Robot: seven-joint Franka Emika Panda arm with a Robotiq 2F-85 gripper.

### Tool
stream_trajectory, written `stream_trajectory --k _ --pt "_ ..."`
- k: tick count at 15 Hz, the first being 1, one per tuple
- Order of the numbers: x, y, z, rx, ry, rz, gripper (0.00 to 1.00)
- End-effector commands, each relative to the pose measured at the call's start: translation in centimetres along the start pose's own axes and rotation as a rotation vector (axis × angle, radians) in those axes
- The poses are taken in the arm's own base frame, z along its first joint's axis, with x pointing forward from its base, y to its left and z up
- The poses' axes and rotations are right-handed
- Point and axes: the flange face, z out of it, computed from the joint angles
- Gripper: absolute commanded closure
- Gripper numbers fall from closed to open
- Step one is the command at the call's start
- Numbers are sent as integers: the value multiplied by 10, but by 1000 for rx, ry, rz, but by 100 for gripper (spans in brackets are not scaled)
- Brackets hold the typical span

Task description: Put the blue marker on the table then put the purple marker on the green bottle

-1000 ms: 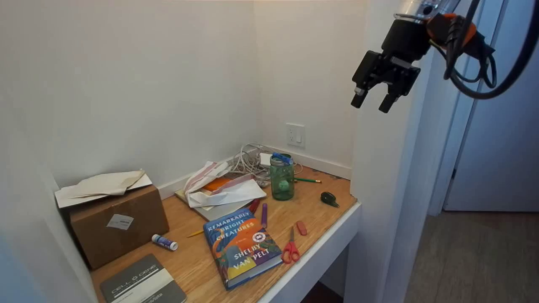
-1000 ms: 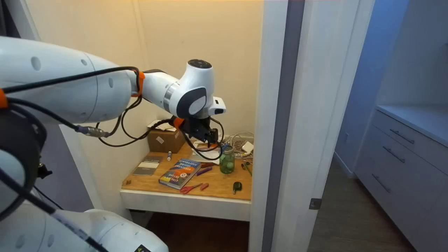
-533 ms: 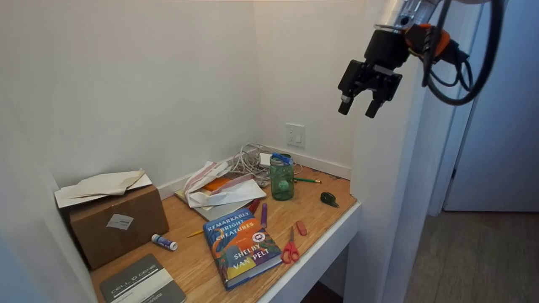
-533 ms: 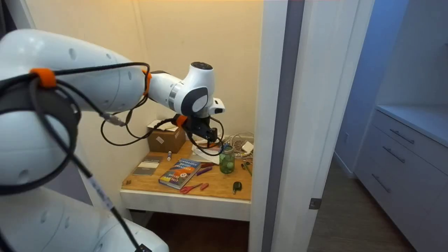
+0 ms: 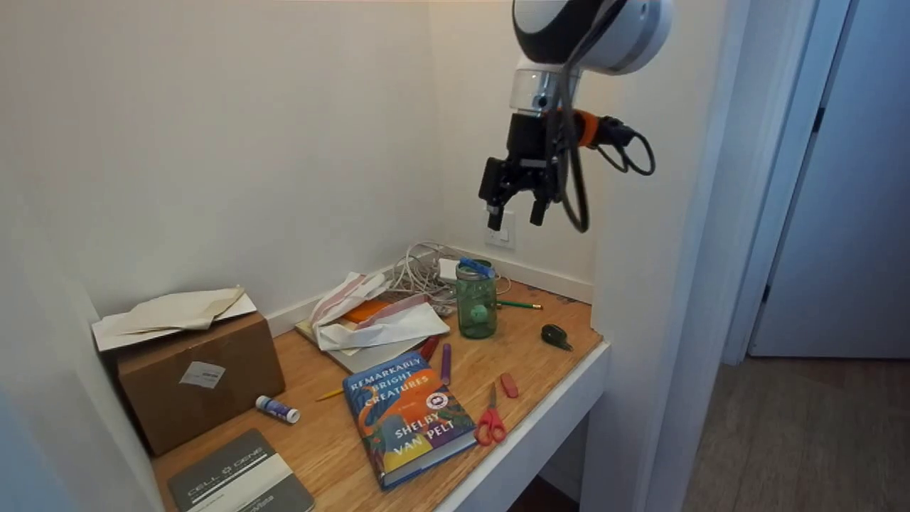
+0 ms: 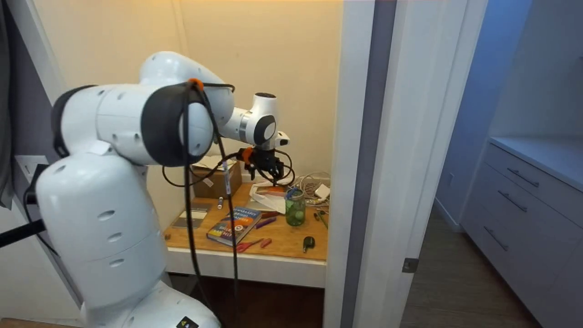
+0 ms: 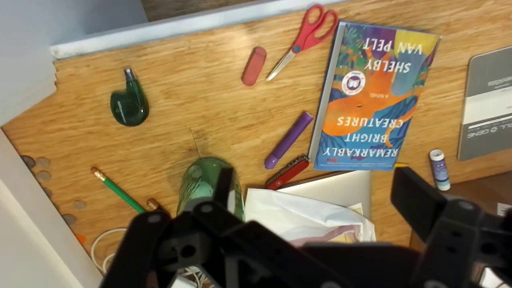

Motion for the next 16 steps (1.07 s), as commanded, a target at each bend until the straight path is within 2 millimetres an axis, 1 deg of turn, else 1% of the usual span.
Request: stream_trajectory --k 1,2,4,5,7,8,9,11,13,16 --pt "55 -13 33 -62 21 -22 0" --pt "66 -15 42 -88 32 -48 0" --pt "77 -16 57 -134 23 -96 0" --pt "58 -11 48 -95 17 -74 0" --pt "68 -12 61 -113 10 -93 0" --pt "71 -12 62 -115 11 -96 0" --pt "73 -11 63 -115 13 -97 0" --pt "74 -12 72 -110 11 -116 0" --pt "79 -7 85 -96 65 -128 0" --pt "89 1 96 -97 153 -140 0"
